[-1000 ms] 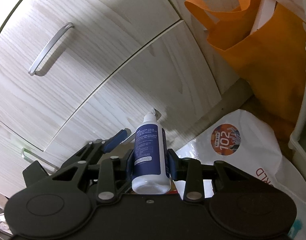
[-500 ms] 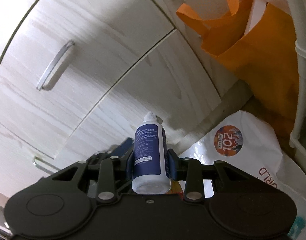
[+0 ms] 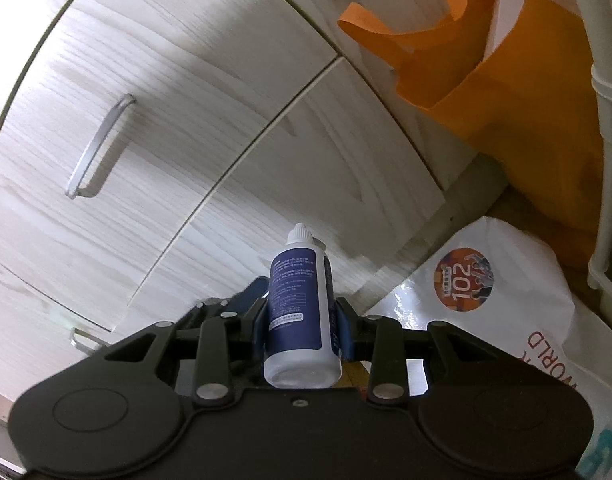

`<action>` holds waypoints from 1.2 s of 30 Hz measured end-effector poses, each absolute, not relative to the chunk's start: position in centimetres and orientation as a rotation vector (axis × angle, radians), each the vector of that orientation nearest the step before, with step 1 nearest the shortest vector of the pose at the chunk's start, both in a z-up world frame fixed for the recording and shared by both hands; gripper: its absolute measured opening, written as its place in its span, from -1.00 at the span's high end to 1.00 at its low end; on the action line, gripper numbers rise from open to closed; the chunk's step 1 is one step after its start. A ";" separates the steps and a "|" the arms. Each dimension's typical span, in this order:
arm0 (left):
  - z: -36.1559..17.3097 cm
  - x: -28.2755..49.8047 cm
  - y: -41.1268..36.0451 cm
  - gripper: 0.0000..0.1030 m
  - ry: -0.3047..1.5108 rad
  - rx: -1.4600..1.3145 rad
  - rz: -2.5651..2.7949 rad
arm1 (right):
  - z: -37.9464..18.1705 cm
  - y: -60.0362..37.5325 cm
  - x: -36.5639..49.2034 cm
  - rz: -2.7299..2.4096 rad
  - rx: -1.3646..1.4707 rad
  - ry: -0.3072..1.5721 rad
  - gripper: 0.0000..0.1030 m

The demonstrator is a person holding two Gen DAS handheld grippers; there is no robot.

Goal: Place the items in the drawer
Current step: 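Pull the drawer open by its handle with the left gripper while the right gripper holds the bottle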

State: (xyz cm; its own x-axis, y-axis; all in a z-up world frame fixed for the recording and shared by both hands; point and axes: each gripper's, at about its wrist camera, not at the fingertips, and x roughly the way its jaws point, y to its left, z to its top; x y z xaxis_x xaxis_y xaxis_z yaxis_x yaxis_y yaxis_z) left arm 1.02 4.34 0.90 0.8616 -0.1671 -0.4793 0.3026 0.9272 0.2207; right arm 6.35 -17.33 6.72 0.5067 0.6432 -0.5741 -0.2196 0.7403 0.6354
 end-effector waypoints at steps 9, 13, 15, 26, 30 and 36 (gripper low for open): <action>1.0 0.0 4.8 0.18 0.479 0.347 -0.264 | 6.7 -17.6 6.3 0.539 0.540 0.897 0.23; 1.3 -0.7 5.5 0.18 0.490 0.305 -0.298 | 6.6 -17.7 6.3 0.534 0.541 0.899 0.23; 1.4 -1.2 5.6 0.18 0.490 0.297 -0.306 | 6.6 -17.7 6.3 0.532 0.541 0.900 0.23; 1.4 -3.6 4.5 0.17 0.500 0.360 -0.282 | 6.8 -17.7 5.9 0.528 0.527 0.904 0.23; 1.4 -3.2 4.1 0.16 0.495 0.370 -0.286 | 6.9 -17.4 5.6 0.513 0.504 0.919 0.23; 2.0 -1.3 1.9 0.16 0.480 0.425 -0.286 | 6.4 -17.1 5.1 0.483 0.481 0.957 0.23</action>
State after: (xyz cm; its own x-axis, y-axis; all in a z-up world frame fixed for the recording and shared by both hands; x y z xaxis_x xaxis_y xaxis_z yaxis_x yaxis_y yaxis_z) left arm -1.32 1.87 2.00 0.8502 -0.1653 -0.4999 0.3611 0.8740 0.3251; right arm 5.07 -17.12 6.44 0.4888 0.5843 -0.6479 -0.1743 0.7930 0.5837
